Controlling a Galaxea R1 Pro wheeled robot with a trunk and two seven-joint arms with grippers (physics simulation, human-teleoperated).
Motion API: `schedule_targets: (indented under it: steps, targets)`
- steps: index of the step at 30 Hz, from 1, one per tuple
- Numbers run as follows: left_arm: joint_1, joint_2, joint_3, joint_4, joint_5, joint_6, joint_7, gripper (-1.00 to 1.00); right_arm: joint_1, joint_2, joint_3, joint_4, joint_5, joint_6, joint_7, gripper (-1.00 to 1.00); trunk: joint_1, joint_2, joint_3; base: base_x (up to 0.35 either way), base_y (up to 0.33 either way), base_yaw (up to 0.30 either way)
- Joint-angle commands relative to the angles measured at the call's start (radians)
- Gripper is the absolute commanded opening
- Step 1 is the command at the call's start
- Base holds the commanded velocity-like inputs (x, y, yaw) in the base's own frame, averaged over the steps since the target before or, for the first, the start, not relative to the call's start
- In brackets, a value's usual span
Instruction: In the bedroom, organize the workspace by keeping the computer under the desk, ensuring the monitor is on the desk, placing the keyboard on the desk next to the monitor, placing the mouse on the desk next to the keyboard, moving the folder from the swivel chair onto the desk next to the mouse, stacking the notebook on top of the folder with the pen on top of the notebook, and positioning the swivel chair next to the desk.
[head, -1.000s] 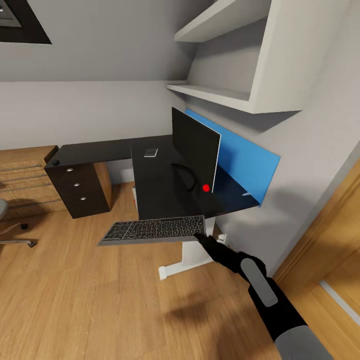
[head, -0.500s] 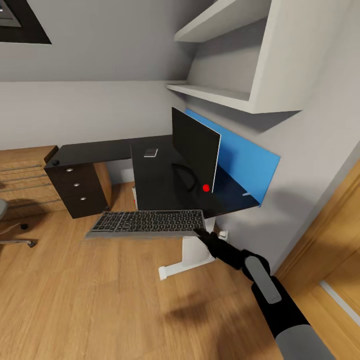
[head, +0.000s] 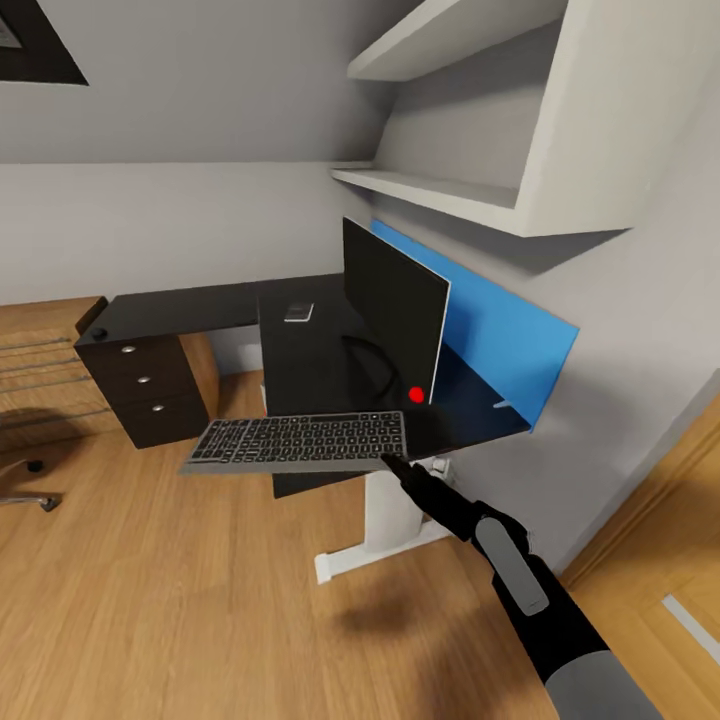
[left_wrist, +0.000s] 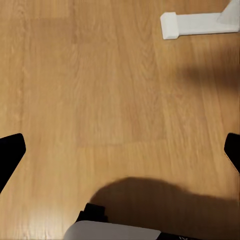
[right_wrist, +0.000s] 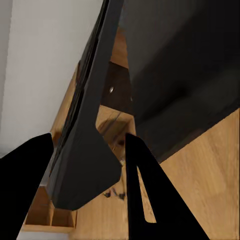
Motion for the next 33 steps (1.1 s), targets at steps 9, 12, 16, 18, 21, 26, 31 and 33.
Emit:
schedule_targets:
  steps: [9,12,16,18,21,26,31,33]
  targets:
    - [0.0,0.002,-0.006,-0.001,0.009,-0.003,0.01,1.0,0.0,-0.003,0.175,0.001,0.048,-0.158,0.001,-1.0,0.001,-0.001,-0.001,0.187,0.0,0.0]
    - [0.0,0.002,-0.006,-0.001,0.009,-0.003,0.011,1.0,0.0,-0.009,0.203,0.005,0.065,-0.177,0.006,-1.0,0.001,-0.001,-0.001,0.014,0.0,0.0]
    - [0.0,0.002,-0.006,-0.001,0.009,-0.003,0.011,1.0,0.0,-0.018,0.209,0.026,0.07,-0.187,0.062,-1.0,0.001,-0.001,-0.001,0.003,0.0,0.0]
    - [0.0,0.002,-0.006,-0.001,0.009,-0.003,0.011,1.0,0.0,-0.027,0.209,0.037,0.069,-0.2,0.099,-1.0,0.001,-0.001,-0.001,0.0,0.0,0.0]
    - [0.0,0.002,-0.006,-0.001,0.009,-0.003,0.011,1.0,0.0,-0.045,0.208,0.044,0.063,-0.216,0.141,-1.0,0.001,-0.001,-0.001,0.0,0.0,0.0]
    - [0.0,0.002,-0.006,-0.001,0.009,-0.003,0.011,1.0,0.0,-0.103,0.178,0.08,-0.052,-0.229,0.216,-1.0,0.001,-0.001,-0.001,0.0,0.0,0.0]
    - [0.0,0.001,-0.006,-0.001,0.009,-0.002,0.011,1.0,0.0,-0.114,0.169,0.089,-0.086,-0.23,0.221,-1.0,0.001,-0.001,-0.001,0.0,0.0,0.0]
    - [0.0,0.002,-0.006,-0.001,0.009,-0.003,0.011,1.0,0.0,-0.115,0.168,0.09,-0.092,-0.228,0.219,-1.0,0.001,-0.001,-0.001,0.0,0.0,0.0]
